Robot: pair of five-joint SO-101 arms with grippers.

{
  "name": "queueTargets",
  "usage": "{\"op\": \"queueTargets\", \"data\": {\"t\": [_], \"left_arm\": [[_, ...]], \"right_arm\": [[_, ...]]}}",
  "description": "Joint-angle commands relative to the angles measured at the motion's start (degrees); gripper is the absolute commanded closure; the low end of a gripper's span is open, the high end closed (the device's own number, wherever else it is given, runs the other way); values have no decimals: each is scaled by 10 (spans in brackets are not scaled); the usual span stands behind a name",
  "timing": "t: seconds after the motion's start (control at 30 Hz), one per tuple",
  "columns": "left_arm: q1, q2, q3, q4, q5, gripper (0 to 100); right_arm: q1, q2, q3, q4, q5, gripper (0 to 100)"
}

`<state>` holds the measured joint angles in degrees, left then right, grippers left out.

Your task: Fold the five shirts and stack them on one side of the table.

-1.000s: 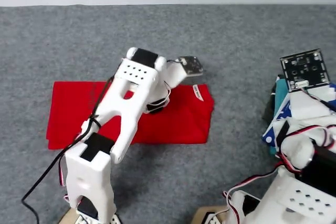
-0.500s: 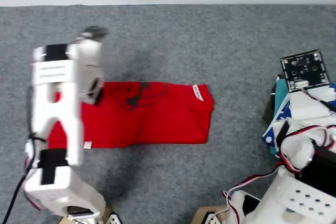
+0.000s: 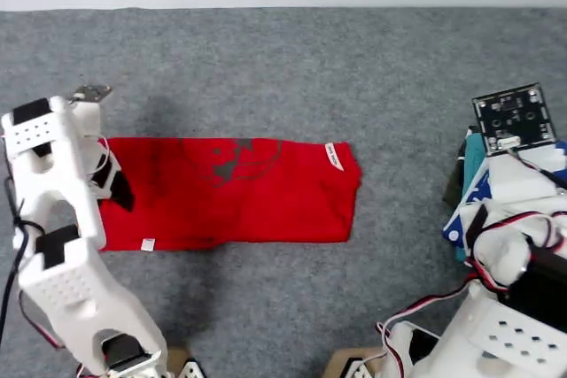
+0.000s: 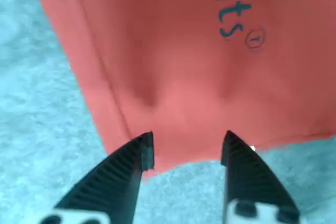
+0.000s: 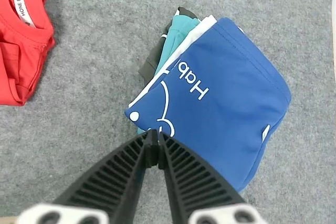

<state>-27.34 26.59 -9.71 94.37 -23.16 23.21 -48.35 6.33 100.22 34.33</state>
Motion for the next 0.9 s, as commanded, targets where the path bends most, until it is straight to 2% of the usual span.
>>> {"op": "queueTargets", "data": {"t": [0.0,0.4,0.67,0.87], "left_arm": [[-8,18,-59,-5,-6,779],[-24,131,-189,24,-15,780],[-12,209,-204,21,-5,784],[-11,265,-204,19,12,854]], "right_arm": [[7,-7,-2,12,6,988],[7,-7,-2,12,6,988],[7,-7,-3,10,7,988],[7,-7,-4,7,7,988]]}}
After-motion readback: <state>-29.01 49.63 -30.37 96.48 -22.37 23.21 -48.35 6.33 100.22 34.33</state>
